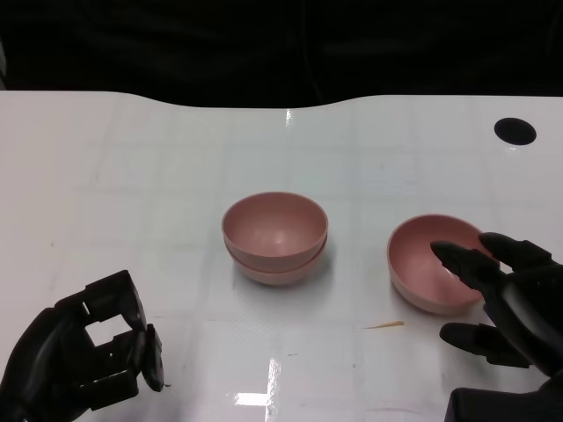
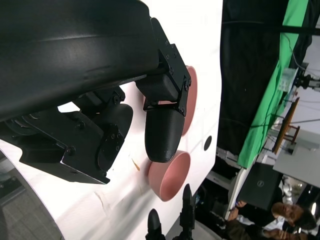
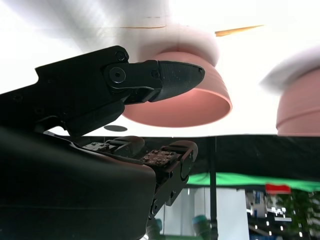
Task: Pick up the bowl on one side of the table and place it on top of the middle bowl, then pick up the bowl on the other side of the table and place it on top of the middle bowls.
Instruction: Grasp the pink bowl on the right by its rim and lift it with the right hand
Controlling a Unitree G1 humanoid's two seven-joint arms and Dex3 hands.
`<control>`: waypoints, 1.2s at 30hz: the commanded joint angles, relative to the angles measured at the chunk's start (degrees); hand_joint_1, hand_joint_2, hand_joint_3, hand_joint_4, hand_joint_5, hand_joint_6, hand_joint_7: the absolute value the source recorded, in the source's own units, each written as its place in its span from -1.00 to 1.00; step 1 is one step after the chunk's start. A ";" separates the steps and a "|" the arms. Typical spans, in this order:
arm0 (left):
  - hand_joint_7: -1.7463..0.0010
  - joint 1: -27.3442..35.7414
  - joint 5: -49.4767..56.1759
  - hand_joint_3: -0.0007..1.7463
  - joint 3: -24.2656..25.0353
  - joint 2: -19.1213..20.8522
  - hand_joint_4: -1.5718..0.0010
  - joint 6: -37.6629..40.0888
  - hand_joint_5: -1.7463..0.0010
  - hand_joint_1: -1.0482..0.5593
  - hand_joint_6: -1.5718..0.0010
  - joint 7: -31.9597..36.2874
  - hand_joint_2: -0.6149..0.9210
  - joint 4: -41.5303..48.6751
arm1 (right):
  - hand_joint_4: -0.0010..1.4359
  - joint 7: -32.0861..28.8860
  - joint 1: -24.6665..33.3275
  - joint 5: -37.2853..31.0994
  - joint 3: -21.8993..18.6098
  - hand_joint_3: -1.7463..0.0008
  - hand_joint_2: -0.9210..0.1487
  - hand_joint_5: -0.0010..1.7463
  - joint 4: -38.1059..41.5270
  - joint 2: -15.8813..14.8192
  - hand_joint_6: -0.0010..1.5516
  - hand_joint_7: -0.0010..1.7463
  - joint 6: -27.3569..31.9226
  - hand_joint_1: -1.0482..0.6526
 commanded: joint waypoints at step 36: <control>-1.00 2.06 0.67 0.56 1.63 -2.17 -0.23 0.92 -1.00 0.67 0.06 4.91 0.94 -4.57 | 0.18 -31.66 -24.99 8.69 22.32 0.80 -1.00 0.00 46.93 -2.23 0.39 -0.92 -9.88 -0.10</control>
